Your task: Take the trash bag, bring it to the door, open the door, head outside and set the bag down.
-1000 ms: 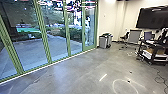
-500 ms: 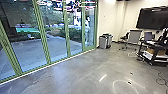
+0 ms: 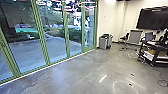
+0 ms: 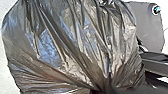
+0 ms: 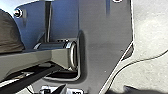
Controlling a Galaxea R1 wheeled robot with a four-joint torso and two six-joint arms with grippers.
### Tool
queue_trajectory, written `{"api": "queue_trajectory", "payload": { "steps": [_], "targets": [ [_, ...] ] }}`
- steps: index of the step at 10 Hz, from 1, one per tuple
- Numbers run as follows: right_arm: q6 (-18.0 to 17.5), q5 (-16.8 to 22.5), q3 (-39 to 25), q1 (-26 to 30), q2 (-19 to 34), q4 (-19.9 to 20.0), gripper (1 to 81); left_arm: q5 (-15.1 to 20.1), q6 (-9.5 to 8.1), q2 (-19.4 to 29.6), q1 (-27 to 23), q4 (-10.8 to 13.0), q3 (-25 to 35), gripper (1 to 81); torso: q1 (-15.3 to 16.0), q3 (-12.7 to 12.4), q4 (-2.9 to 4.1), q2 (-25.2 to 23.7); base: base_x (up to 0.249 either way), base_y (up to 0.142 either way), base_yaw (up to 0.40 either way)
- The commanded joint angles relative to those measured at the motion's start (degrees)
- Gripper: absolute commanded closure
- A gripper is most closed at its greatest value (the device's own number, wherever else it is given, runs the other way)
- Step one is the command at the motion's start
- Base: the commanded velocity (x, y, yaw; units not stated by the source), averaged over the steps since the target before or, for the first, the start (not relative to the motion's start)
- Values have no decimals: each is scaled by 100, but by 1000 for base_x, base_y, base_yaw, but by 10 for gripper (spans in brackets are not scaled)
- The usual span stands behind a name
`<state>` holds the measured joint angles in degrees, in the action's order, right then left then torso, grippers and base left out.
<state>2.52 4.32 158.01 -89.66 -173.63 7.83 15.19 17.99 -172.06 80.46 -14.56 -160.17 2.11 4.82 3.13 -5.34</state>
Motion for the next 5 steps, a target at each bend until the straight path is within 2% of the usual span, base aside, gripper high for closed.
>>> {"api": "queue_trajectory", "payload": {
  "steps": [1,5],
  "targets": [
    [20,368,9,260,-16,-9,10,432,29,22,-351,5,-23,811,0,0,0,0,141,0,0],
    [20,368,9,251,-25,0,10,432,29,22,-342,5,-23,811,0,0,0,0,167,0,0]
  ]
}}
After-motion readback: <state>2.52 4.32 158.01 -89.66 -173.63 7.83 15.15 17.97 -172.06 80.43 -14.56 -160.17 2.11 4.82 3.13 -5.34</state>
